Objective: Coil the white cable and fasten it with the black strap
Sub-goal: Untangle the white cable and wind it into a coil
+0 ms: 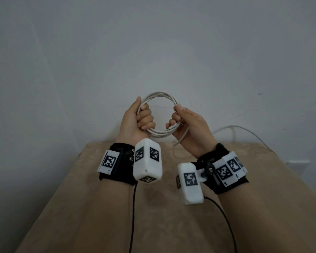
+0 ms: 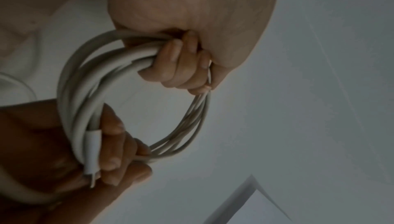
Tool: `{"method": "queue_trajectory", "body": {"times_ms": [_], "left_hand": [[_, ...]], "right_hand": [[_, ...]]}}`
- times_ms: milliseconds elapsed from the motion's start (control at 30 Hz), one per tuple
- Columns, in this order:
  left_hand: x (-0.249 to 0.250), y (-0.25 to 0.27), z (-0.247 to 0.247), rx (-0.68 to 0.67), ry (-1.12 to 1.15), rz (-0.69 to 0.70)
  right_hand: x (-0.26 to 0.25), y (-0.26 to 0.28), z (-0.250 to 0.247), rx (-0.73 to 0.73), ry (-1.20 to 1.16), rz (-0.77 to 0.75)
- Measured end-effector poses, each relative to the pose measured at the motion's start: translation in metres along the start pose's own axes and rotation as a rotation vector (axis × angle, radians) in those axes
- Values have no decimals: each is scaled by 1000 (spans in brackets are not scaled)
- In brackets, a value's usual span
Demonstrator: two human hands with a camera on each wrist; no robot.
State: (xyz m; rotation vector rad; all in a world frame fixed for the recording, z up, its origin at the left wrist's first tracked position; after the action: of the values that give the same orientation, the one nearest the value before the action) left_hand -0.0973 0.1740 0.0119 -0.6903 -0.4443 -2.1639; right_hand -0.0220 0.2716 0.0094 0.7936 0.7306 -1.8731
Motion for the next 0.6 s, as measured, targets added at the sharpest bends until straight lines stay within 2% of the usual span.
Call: {"method": "queue_trajectory", "body": {"times_ms": [167, 400, 600], "left_hand": [[1, 3, 3, -13, -29, 14], [-6, 2, 7, -80, -42, -51], [-6, 4, 8, -64, -71, -32]], "right_hand": [[2, 0, -1, 35, -16, -5], [4, -5, -4, 84, -64, -3], [3, -3, -6, 100, -46, -21]]}}
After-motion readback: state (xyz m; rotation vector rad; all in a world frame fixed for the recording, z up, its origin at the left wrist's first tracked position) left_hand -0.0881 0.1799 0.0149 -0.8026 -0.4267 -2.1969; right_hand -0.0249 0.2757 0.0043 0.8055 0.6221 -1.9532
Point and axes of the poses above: each hand's wrist, its own y-axis away from the middle knuckle, its own z-axis out of the palm, x = y × z, the point moved 6 cm from there along -y, towards the middle knuckle, and after that the axes turned 8 degrees about x, right-handed, at the moved point
